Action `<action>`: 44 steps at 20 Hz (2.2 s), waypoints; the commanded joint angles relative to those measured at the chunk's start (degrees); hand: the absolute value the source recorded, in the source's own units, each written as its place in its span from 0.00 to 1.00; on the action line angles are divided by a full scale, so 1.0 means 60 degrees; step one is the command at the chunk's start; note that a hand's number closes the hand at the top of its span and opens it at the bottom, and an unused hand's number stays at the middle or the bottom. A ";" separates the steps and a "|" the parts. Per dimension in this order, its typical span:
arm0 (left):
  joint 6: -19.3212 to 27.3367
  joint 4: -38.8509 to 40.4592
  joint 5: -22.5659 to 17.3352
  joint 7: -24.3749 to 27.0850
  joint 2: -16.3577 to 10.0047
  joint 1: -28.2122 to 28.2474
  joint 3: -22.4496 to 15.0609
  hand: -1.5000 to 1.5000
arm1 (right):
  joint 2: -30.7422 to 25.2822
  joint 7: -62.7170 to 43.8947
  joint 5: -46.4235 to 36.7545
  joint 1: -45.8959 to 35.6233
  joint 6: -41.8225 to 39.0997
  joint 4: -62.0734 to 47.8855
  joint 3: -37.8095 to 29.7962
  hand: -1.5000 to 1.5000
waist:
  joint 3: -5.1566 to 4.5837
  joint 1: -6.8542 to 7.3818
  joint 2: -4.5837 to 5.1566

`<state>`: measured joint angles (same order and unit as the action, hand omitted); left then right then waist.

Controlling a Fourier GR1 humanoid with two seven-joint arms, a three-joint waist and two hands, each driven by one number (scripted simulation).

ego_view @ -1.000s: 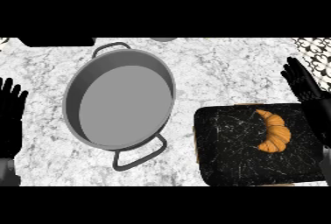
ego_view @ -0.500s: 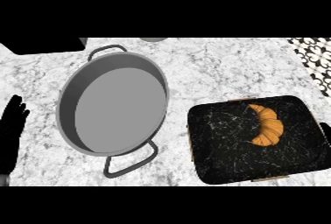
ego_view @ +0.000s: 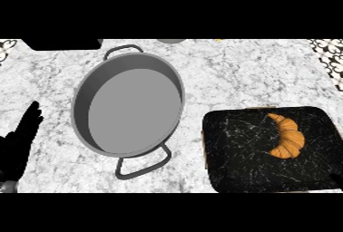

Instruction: Pick the croissant from the tray and place it in the pot

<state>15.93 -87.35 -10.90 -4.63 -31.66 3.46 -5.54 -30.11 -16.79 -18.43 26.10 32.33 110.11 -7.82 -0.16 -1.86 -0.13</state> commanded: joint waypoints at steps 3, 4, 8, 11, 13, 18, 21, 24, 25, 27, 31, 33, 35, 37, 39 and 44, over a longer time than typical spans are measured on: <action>-0.0174 0.0034 0.0329 0.0348 0.0308 0.0129 -0.0273 0.50 | -0.1052 -0.3477 -0.0791 -0.0092 -0.1781 0.1725 0.0224 0.00 | 0.0000 0.0353 0.0039; -0.0187 0.0181 0.0349 0.0092 0.0323 -0.0012 -0.0231 0.50 | -0.1277 -0.3332 -0.0215 -0.0015 -0.2306 0.1729 -0.0112 0.00 | 0.0011 0.0286 0.0027; -0.0241 -0.0062 0.0361 -0.0153 0.0176 -0.0116 -0.0108 0.50 | -0.2115 -0.5314 0.0366 -0.1596 -0.3891 0.1588 0.0239 0.00 | 0.0011 0.0504 0.0054; -0.0464 0.0063 0.0403 -0.0445 0.0115 -0.0834 -0.0266 0.50 | -0.2657 -0.6873 0.0763 -0.2381 -0.5132 0.1408 0.1075 0.00 | -0.0010 0.0678 0.0139; -0.0315 -0.0255 0.0512 -0.0203 0.0255 -0.0306 -0.0340 0.50 | -0.2984 -0.7148 0.1678 -0.2862 -0.5971 0.0602 0.0875 0.00 | 0.0009 0.0732 0.0094; -0.0492 -0.0090 0.0450 -0.0460 0.0221 -0.0524 -0.0159 0.50 | -0.2745 -0.8627 0.2829 -0.4708 -0.7066 -0.0284 0.1786 0.00 | 0.0016 0.0672 0.0082; -0.0606 0.0152 0.0371 -0.0487 0.0265 -0.0911 0.0095 0.50 | -0.2582 -0.8794 0.3183 -0.5709 -0.7395 -0.1159 0.2081 0.00 | 0.0017 0.0563 0.0077; -0.0276 0.0307 0.0853 -0.0198 0.0640 -0.0587 -0.0095 0.50 | -0.2381 -0.8847 0.3239 -0.6271 -0.7530 -0.1785 0.2362 0.00 | 0.0019 0.0492 0.0054; -0.0448 -0.0081 0.0704 -0.0439 0.0414 -0.0459 0.0064 0.50 | -0.2486 -0.8049 0.3250 -0.6046 -0.7754 -0.2392 0.2254 0.00 | 0.0026 0.0486 0.0045; -0.0186 -0.0086 0.0943 -0.0632 0.0843 -0.0549 -0.0228 0.50 | -0.2393 -0.9191 0.3320 -0.6626 -0.7781 -0.1946 0.2556 0.00 | 0.0020 0.0444 0.0034; -0.0353 -0.0264 0.1030 -0.0509 0.0670 -0.0408 -0.0071 0.50 | -0.2030 -0.8860 0.2698 -0.6863 -0.7702 -0.3087 0.3305 0.00 | 0.0024 0.0519 0.0045; -0.0420 0.0163 0.0924 0.0216 0.0876 0.0030 0.0201 0.50 | -0.1921 -0.8986 0.2646 -0.6968 -0.7682 -0.3083 0.3334 0.00 | 0.0018 0.0469 0.0035; -0.0784 0.0181 0.0634 -0.0128 0.0695 -0.0470 0.0480 0.50 | -0.2049 -0.8804 0.2769 -0.7279 -0.8039 -0.3579 0.3263 0.00 | 0.0021 0.0431 0.0039; -0.0562 -0.0457 0.1023 -0.0339 0.0832 0.0079 0.0162 0.50 | -0.1674 -0.8857 0.2554 -0.7385 -0.7794 -0.3805 0.3464 0.00 | 0.0025 0.0464 0.0025; -0.0877 0.0286 0.0921 -0.0206 0.0650 -0.0508 0.0505 0.50 | -0.1772 -0.8749 0.2872 -0.7646 -0.8204 -0.4299 0.3314 0.00 | 0.0022 0.0406 0.0041; -0.0979 -0.0257 0.0973 -0.0471 0.0750 -0.0265 0.0538 0.50 | -0.1158 -0.8836 0.2397 -0.8293 -0.7955 -0.5230 0.3587 0.00 | 0.0025 0.0495 0.0045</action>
<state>10.89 -87.82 -5.26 -6.27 -27.06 2.18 -2.77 -40.13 -61.64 -2.96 -17.49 -12.65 84.01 12.62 -0.01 0.60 0.05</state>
